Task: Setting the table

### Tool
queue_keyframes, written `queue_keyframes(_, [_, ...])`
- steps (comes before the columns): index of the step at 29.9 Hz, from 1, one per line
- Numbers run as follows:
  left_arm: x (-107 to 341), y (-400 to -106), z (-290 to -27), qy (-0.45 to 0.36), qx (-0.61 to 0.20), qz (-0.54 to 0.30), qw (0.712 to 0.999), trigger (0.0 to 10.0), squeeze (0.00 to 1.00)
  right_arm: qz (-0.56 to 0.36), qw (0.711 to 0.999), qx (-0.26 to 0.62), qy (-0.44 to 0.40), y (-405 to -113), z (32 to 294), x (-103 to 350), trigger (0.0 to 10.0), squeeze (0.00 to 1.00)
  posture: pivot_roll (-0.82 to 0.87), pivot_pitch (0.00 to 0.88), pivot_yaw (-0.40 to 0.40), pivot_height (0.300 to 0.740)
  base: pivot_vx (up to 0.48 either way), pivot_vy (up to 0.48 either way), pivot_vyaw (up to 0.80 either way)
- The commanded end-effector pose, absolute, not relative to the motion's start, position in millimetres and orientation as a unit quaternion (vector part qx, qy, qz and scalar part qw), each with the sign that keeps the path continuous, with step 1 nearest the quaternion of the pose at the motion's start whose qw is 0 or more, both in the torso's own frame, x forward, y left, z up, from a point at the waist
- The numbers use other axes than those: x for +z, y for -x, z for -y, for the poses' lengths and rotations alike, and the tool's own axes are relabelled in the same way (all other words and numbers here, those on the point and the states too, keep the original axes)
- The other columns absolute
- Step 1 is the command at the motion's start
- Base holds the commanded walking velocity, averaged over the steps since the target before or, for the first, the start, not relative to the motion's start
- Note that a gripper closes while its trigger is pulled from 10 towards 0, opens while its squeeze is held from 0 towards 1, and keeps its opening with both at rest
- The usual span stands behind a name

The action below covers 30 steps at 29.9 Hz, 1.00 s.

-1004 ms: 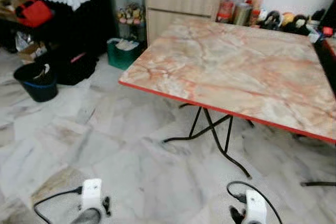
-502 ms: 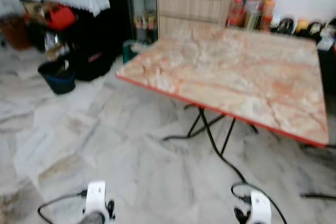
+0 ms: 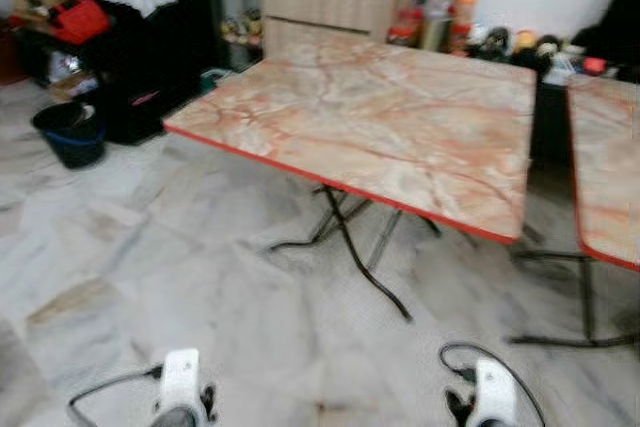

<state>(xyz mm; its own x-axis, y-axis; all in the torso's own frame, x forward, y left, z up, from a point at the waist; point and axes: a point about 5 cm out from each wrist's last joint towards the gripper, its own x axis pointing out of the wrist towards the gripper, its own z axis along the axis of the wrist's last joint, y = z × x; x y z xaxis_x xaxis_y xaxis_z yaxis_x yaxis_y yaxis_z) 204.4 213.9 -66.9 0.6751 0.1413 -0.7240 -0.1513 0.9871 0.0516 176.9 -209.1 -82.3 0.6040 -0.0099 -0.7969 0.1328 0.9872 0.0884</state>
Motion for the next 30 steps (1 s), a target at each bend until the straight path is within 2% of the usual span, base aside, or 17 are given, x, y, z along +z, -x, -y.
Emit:
queue_keyframes(1, [-66.6, -207.3, -206.3, 0.007, 0.069, -0.392, 0.917, 10.0, 0.0, -0.442, 0.894, -0.046, -0.06, -178.2, 216.7, -80.3, 10.0, 0.0, 0.11, 0.0, -0.041, 0.74, 0.0, -0.304, -0.7])
queue_keyframes(19, [-67.9, -205.3, -204.7, 0.008, 0.064, -0.393, 0.917, 10.0, 0.0, -0.439, 0.895, -0.049, -0.055, -177.5, 218.8, -80.0, 10.0, 0.0, 0.1, 0.0, -0.042, 0.74, 0.0, -0.3, 0.0])
queue_keyframes(30, [-69.6, -202.1, -204.8, 0.027, 0.075, -0.396, 0.915, 10.0, 0.0, -0.439, 0.896, -0.046, -0.052, -175.6, 221.0, -80.1, 10.0, 0.0, 0.08, 0.0, -0.038, 0.74, 0.0, 0.0, 0.0])
